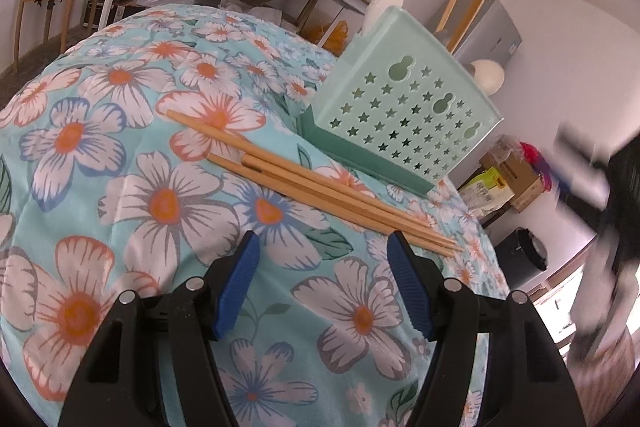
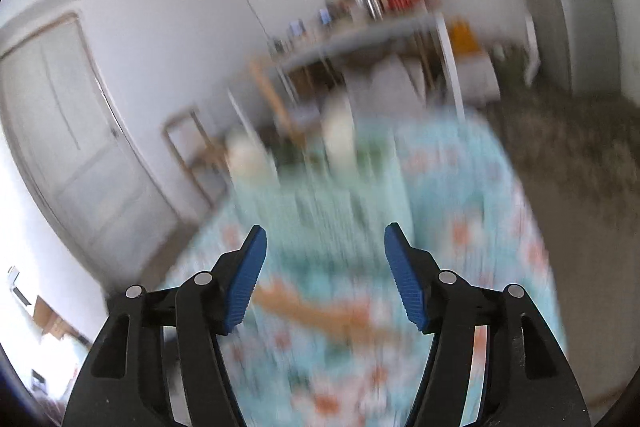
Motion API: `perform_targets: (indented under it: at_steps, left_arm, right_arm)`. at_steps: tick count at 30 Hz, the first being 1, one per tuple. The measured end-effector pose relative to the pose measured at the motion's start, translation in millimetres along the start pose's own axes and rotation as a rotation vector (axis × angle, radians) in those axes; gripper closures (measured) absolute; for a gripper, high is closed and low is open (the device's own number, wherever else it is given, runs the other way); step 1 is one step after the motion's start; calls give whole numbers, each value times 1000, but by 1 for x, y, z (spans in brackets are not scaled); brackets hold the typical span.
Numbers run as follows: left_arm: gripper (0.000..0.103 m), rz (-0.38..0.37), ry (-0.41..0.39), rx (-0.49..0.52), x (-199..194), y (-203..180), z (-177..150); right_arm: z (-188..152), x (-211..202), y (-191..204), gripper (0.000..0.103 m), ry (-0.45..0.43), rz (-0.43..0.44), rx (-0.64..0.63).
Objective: Organize utensils
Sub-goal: 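Grasp several wooden chopsticks on the bedspread with the left tool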
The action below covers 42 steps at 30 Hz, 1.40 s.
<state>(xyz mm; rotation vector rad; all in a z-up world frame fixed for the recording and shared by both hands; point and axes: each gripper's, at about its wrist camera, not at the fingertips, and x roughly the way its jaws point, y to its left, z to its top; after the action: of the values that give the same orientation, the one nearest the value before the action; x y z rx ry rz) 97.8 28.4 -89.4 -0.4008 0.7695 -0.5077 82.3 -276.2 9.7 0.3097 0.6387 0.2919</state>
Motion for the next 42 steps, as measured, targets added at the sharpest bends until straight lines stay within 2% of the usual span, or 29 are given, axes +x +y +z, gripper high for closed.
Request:
perform_targets:
  at_steps: [3,5,9,12,15,17,19,21,22,24,25,36,42]
  left_arm:
    - [39,32,20,-9,-1,-3,4]
    - [39,37,24,-32,-3,-4,7]
    - [39,-10,32,-142,-4,2,16]
    - [44,-26,40,-232,1,9,22]
    - [55,-55,59,-371,10,26,22]
    - [62,-84,49,-457,13,36,24]
    - [65,-116,35,-540,16,46,24]
    - [74,-136,28,-616,21,56,23]
    - [83,-132,30,-636,23,59,22]
    - [93,-122,32,-675,28,65,21]
    - [93,-129,25,-694,28,67,19]
    - [95,-123,-1,-695,16,59,12]
    - [96,-149,10,-721,-10,56,-1]
  right_arm:
    - [-38,13,-6,44,84,-19,36]
    - [-53,16,-5,43,110,-30,34]
    - [-70,23,-8,41,155,-12,35]
    - [-81,28,-13,41,181,12,58]
    - [-88,32,-19,41,191,27,68]
    - [-91,34,-22,41,195,34,79]
    - [-93,35,-23,41,193,38,88]
    - [-94,36,-24,41,185,45,94]
    - [-94,36,-24,41,182,48,99]
    - [-94,36,-25,41,177,54,107]
    - [-94,36,-26,41,175,57,108]
    - [-94,36,-28,41,172,68,119]
    - [-94,35,-27,41,172,65,120]
